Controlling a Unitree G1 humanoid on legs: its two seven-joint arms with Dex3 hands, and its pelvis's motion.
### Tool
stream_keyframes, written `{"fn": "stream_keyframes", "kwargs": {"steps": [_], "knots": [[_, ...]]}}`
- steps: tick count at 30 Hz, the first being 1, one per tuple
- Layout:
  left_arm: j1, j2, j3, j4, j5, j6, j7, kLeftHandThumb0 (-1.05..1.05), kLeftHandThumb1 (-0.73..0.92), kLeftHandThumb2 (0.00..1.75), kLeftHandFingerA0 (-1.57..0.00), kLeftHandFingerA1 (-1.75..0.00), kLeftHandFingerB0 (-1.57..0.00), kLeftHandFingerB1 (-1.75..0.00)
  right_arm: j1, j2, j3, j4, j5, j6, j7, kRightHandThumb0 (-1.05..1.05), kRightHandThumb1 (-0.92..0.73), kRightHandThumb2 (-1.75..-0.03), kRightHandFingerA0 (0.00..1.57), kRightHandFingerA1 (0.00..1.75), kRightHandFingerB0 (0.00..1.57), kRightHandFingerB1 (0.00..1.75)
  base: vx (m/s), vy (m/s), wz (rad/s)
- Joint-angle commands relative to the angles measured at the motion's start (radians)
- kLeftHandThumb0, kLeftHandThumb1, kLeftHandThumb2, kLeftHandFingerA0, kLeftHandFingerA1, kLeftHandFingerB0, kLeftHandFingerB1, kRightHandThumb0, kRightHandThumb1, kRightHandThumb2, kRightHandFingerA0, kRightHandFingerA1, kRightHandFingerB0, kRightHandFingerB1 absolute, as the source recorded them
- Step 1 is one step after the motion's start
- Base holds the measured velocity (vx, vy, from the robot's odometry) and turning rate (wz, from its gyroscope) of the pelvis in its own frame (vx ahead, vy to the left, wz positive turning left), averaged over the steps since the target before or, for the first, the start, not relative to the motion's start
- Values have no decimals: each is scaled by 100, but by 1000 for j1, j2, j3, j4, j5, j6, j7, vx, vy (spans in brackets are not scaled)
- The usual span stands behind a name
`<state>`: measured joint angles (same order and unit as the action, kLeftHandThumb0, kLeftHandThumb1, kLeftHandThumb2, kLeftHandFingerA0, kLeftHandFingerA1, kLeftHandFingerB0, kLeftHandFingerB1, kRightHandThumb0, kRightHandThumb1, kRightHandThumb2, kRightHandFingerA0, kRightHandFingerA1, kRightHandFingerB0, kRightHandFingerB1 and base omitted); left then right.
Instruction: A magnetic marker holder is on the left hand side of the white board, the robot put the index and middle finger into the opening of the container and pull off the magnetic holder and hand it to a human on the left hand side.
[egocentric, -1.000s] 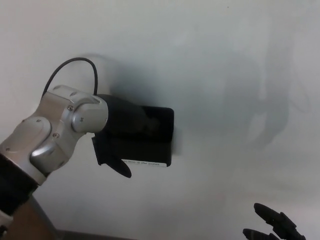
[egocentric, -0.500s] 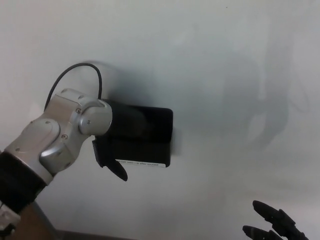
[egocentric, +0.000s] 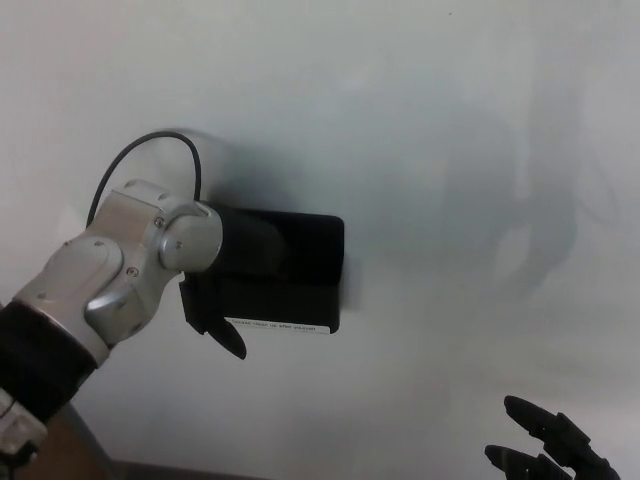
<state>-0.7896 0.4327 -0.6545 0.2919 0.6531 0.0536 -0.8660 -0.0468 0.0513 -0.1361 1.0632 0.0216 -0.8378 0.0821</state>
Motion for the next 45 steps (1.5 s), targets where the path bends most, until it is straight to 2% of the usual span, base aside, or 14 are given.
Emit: {"fn": "stream_keyframes", "kwargs": {"steps": [1, 2, 3, 6, 7, 8, 18, 26, 29, 37, 38, 39, 40, 45], "knots": [[9, -3, 6, 11, 36, -17, 60, -31, 63, 59, -75, -104, -33, -31, -3, -20, 0, -2, -5, -5, -13, -60, -74, -63, 67, 46, 48, 40, 0, 0, 0], [9, -3, 6, 11, 36, -17, 60, -31, 63, 59, -75, -104, -33, -31, -3, -20, 1, -2, -5, -5, -13, -60, -74, -63, 67, 46, 48, 40, 0, 0, 0], [12, -16, -9, 20, 44, -26, 71, -12, 65, 60, -91, -51, -72, -44, -3, -20, 0, -1, -5, -3, -18, -59, -73, -63, 66, 46, 49, 40, 0, 0, 0], [15, -34, -36, 19, 69, -25, 77, -17, 52, 56, -102, -61, -88, -53, -3, -25, 4, 0, -12, -10, -21, -58, -74, -63, 65, 47, 48, 40, 0, 0, 0], [23, -37, -39, 18, 74, -32, 98, -11, 59, 57, -92, -100, -88, -72, -4, -23, 1, 1, -4, -7, -14, -59, -74, -63, 65, 47, 49, 40, 0, 0, 0], [39, -38, -35, 26, 70, -62, 146, -14, 71, 57, -61, -175, -52, -159, -7, -22, 0, 2, 1, -6, -10, -59, -73, -63, 67, 47, 50, 40, 0, 0, 0], [90, -66, -10, 64, 68, -85, 282, -17, 72, 59, -70, -165, -58, -142, -20, -22, -5, 3, 8, 6, -2, -60, -74, -62, 67, 47, 51, 41, 0, 0, 0], [113, -98, 15, 118, 30, -69, 311, -16, 77, 59, -76, -175, -54, -153, -27, -25, -7, 5, 14, 2, 4, -60, -73, -62, 69, 47, 54, 41, 0, 0, 0], [131, -124, 75, 141, -74, -34, 235, -10, 64, 101, -69, -166, -63, -145, -31, -28, -3, 8, 5, 0, -1, -59, -74, -62, 70, 47, 55, 41, 0, 0, 0], [87, -170, 199, 280, -311, 60, -108, -11, 58, 101, -85, -175, -66, -155, -45, -30, -6, 11, 12, 3, 3, -59, -74, -62, 70, 48, 55, 42, 0, 0, 0], [86, -172, 206, 282, -324, 82, -130, -21, 57, 110, -112, -138, -87, -124, -46, -32, -4, 11, 6, 4, -4, -60, -75, -63, 71, 47, 56, 42, 0, 0, 0], [85, -175, 214, 286, -339, 108, -155, -21, 57, 110, -112, -138, -87, -124, -47, -34, -1, 10, -1, 5, -13, -60, -75, -63, 71, 47, 56, 42, 0, 0, 0], [86, -179, 223, 286, -353, 140, -172, -11, 61, 101, -82, -172, -71, -152, -47, -34, -2, 10, -1, 5, -12, -59, -74, -62, 71, 48, 56, 42, 0, 0, 0], [89, -180, 252, 295, -391, 195, -233, -8, 60, 102, -91, -166, -73, -146, -57, -36, 5, 14, -13, 2, -20, -60, -76, -63, 71, 48, 56, 42, 0, 0, 0]]}}
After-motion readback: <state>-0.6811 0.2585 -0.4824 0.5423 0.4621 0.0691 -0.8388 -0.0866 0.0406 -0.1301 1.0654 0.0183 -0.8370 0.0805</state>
